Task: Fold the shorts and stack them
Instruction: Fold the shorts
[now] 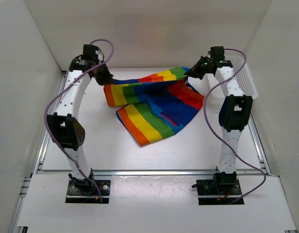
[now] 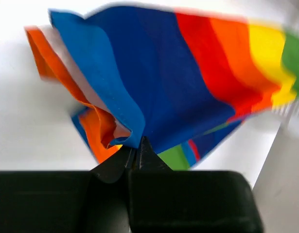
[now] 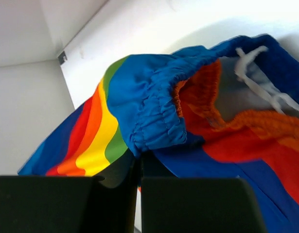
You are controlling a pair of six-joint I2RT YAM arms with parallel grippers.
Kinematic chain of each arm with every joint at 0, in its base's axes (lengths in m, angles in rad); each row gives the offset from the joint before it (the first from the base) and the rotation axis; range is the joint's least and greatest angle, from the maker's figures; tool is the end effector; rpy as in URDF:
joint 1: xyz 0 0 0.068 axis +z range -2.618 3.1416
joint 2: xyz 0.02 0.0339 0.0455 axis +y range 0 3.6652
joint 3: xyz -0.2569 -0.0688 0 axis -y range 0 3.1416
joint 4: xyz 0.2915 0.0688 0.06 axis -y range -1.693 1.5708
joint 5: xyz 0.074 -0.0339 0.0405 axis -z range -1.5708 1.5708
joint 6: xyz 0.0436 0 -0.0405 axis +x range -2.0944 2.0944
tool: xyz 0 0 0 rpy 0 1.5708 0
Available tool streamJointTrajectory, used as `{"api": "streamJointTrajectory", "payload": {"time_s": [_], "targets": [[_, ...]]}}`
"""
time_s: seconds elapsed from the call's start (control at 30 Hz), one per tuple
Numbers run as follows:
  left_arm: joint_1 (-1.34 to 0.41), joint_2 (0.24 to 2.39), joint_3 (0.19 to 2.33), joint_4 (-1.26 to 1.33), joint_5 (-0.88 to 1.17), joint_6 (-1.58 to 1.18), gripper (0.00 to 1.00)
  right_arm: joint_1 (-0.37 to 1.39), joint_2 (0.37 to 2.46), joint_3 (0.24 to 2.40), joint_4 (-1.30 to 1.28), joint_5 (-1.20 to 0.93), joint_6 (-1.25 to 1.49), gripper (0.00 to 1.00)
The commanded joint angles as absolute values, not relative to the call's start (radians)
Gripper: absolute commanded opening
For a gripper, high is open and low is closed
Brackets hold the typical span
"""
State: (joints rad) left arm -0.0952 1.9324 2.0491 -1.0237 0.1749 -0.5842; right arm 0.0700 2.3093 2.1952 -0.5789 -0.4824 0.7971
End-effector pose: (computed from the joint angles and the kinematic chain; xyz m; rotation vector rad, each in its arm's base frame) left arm 0.4626 -0.0518 0.3552 -0.5377 2.4704 -0.4991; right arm 0.5732 0.0605 0.2579 0.5826 2.2954 0.9891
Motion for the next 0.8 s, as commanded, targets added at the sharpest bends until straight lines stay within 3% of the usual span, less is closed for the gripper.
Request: {"api": "streamJointTrajectory", "payload": {"time_s": [0.0,0.23,0.43,0.6,0.63,0.73,0.77], "targets": [[-0.188,1.72,1.92,-1.045,0.147,-0.541,0.11,-0.026,2.157,2.105,-0.618,-0.433,0.704,0.0],[-0.452,1.531,1.509,-0.996,0.117,-0.65,0.11,-0.058,1.924,1.771,-0.643,-0.318,0.618,0.0],[-0.638,1.506,1.33,-0.96,0.107,-0.718,0.11,-0.067,1.61,1.378,-0.623,-0.118,0.609,0.0],[-0.729,1.557,1.246,-0.951,0.092,-0.765,0.13,-0.067,1.491,1.2,-0.601,0.001,0.623,0.0],[-0.738,1.557,1.246,-0.951,0.101,-0.765,0.2,-0.067,1.48,1.2,-0.601,0.002,0.623,0.0],[-0.765,1.557,1.232,-0.951,0.121,-0.765,0.91,-0.067,1.502,1.2,-0.601,0.002,0.623,0.0],[-0.775,1.557,1.223,-0.966,0.112,-0.765,1.0,-0.067,1.502,1.2,-0.601,-0.009,0.623,0.02]]}}
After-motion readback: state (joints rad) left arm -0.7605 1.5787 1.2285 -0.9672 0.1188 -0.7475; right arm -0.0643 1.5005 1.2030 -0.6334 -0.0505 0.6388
